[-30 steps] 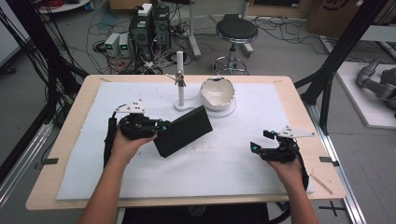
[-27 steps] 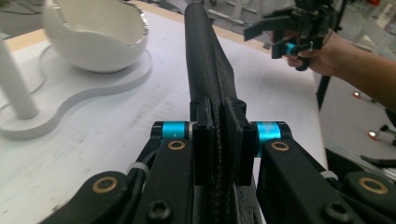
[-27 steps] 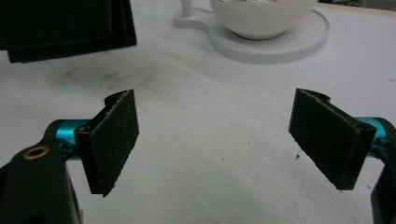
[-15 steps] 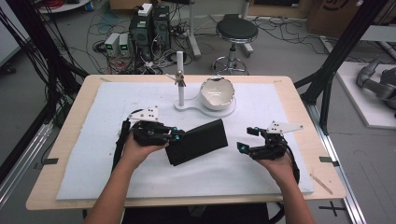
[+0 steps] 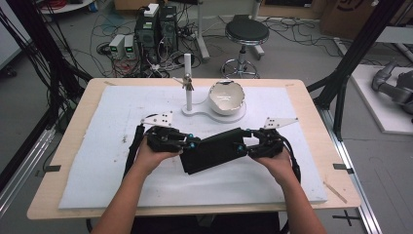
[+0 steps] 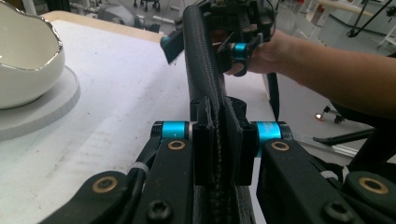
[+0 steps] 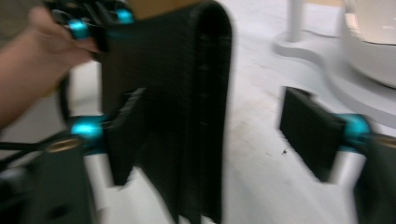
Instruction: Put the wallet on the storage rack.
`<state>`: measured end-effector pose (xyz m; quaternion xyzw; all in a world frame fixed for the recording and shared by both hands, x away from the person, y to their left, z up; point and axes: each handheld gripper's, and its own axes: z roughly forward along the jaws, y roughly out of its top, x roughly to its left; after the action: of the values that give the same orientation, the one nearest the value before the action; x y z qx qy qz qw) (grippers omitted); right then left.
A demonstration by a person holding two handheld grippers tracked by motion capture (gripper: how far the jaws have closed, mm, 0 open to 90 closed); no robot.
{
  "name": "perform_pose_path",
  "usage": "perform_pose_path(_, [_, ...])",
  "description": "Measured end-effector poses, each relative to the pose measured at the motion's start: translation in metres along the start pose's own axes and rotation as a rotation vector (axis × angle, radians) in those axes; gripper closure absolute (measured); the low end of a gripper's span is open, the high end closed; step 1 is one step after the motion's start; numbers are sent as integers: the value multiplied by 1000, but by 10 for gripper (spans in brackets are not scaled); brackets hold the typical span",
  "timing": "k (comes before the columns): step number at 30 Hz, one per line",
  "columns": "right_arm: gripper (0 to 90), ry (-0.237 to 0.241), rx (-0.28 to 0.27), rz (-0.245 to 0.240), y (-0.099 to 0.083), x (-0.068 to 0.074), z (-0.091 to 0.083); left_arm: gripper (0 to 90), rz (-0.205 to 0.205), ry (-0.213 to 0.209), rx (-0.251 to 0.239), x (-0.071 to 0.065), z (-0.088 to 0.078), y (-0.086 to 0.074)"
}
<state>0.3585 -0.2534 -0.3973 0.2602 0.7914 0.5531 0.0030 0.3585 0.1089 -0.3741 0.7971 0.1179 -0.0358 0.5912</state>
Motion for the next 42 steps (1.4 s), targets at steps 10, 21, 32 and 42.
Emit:
perform_pose_path(10, [776, 106, 10, -22, 6, 4, 2, 796, -36, 54, -1, 11, -4, -4])
perform_pose_path(21, [784, 23, 30, -112, 22, 23, -12, 539, -72, 209, -24, 9, -41, -2])
perform_pose_path(32, [783, -73, -30, -110, 28, 21, -33, 305, -63, 392, 15, -4, -87, -20])
perform_pose_path(42, [782, -178, -82, -105, 47, 13, -52, 165, -37, 507, 13, -7, -98, -26])
